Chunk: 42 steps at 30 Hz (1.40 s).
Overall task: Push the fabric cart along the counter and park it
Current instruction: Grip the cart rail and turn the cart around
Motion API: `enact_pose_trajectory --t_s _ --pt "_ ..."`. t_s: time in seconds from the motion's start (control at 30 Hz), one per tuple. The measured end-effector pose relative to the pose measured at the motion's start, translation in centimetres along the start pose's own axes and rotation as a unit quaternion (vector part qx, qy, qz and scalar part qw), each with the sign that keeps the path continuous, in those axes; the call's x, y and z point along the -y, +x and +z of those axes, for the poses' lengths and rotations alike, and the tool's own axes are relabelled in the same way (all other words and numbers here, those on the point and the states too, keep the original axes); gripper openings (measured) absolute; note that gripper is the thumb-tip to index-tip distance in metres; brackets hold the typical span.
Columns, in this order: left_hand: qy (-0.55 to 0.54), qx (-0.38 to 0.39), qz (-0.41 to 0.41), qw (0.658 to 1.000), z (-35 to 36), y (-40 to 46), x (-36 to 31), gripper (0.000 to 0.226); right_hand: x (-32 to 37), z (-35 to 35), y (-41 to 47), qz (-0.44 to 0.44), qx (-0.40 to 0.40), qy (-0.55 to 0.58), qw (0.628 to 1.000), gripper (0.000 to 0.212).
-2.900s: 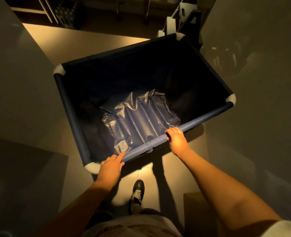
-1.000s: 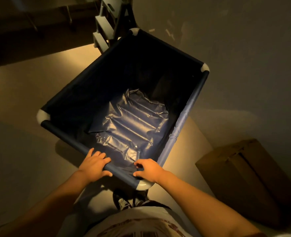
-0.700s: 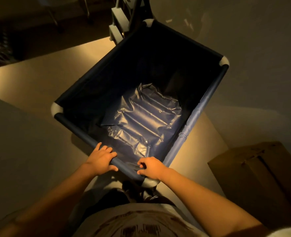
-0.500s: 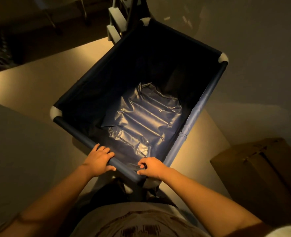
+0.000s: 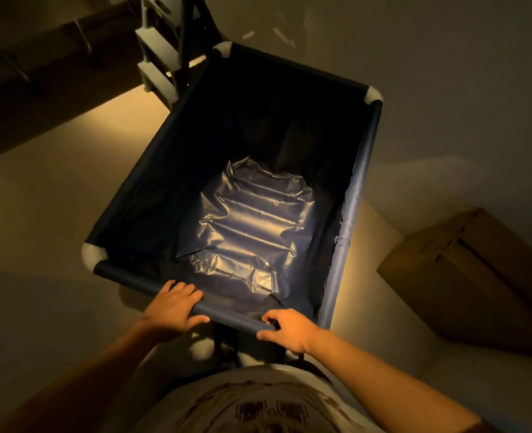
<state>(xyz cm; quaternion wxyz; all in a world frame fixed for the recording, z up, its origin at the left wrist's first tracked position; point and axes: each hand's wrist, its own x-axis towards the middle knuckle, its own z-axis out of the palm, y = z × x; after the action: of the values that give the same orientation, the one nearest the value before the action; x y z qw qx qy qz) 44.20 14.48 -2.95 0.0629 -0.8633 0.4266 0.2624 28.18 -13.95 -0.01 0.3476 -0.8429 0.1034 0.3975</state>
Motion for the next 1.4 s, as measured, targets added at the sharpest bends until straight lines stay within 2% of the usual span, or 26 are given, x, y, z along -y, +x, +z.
enact_pose_trajectory --t_s 0.3,0.5,0.77,1.03,1.23,1.4 --pt "0.008 -0.077 0.012 0.997 0.6 -0.6 5.9 0.066 3.4 1.3 -0.7 0.044 -0.032 -0.057 0.997 0.049" --pt "-0.013 -0.080 0.007 0.997 0.6 -0.5 5.5 0.064 3.6 1.6 -0.9 0.062 -0.057 -0.060 0.995 0.046" --pt "-0.021 -0.070 -0.014 0.997 -0.6 1.4 4.9 0.054 3.1 0.3 -0.5 0.054 -0.091 -0.054 0.993 0.031" --pt "-0.012 -0.049 -0.057 0.997 -2.7 4.2 3.4 0.055 1.9 -2.5 0.2 0.050 -0.146 -0.067 0.986 0.028" --pt "-0.021 -0.023 -0.090 0.995 -4.3 6.5 3.0 0.065 0.9 -4.8 0.9 0.054 -0.187 -0.113 0.974 0.027" --pt "-0.034 -0.060 -0.089 0.994 -5.2 6.3 3.5 0.047 0.2 -6.0 0.9 0.065 -0.232 -0.132 0.962 0.036"
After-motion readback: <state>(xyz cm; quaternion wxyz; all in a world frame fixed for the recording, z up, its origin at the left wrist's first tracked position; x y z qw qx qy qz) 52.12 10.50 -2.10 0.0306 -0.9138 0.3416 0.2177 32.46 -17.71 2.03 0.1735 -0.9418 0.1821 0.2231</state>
